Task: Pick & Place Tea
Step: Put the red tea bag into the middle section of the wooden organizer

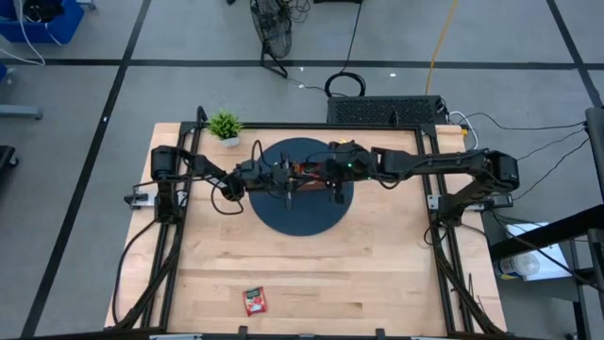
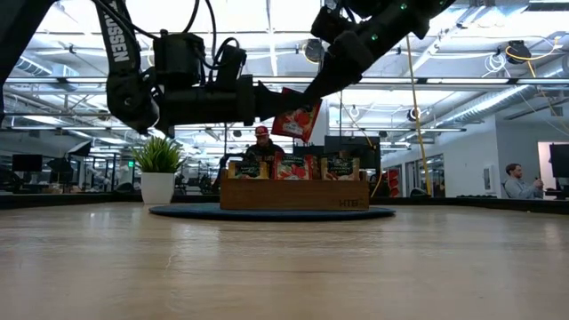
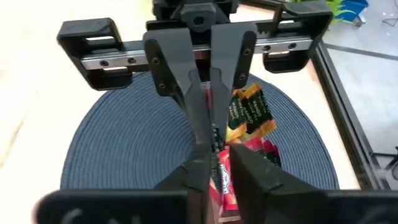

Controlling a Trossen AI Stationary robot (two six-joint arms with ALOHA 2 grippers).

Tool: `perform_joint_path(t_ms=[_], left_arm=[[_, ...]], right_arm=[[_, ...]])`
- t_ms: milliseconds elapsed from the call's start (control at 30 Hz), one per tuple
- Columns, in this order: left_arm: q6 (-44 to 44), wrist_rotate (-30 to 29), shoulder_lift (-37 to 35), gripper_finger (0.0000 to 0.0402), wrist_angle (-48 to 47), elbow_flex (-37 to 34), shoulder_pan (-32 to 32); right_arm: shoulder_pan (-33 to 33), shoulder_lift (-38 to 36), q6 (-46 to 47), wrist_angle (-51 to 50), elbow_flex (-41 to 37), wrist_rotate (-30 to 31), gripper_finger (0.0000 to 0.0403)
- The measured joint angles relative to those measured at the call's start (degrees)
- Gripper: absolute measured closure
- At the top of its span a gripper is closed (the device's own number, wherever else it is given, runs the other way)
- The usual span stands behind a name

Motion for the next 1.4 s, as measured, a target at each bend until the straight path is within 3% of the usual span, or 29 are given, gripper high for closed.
perform_joint_path(t_ms=[133,267,433,600,900,1167,1400], left_arm=[[-0.1,0.0,0.0,0.0399,-0.5,-0.1,0.0],[-3.5,-0.4,0.1,0.0387,-0.8,-0.2,0.1],[-9.8,0.2,-2.7,0.0351,0.6,0.1,-0.1],[-10.5,0.2,-5.7,0.0330,-0.7,0.0,0.0],[-10.7,0.0,-15.8,0.0326,-17.8,0.0,-0.1],[-7.7,-4.8,-28.4,0.0325,-35.8,0.0,-0.2],[-7.3,-12.3,-36.7,0.0325,-52.1,0.0,-0.1]], right_arm=[[-0.5,1.2,-2.0,-0.1,0.0,-2.5,0.0394],[-0.8,2.1,-2.4,-0.3,0.0,-1.6,0.0401],[-0.8,1.7,-3.0,-0.1,0.0,4.8,0.0402],[-0.8,1.7,-3.3,-0.3,0.0,5.1,0.0402],[-1.1,3.3,-0.6,-11.7,6.6,5.1,0.0402],[-1.1,12.7,-2.3,-16.1,11.0,5.4,0.0403],[-1.0,19.6,-5.9,-20.3,16.4,14.3,0.0403]])
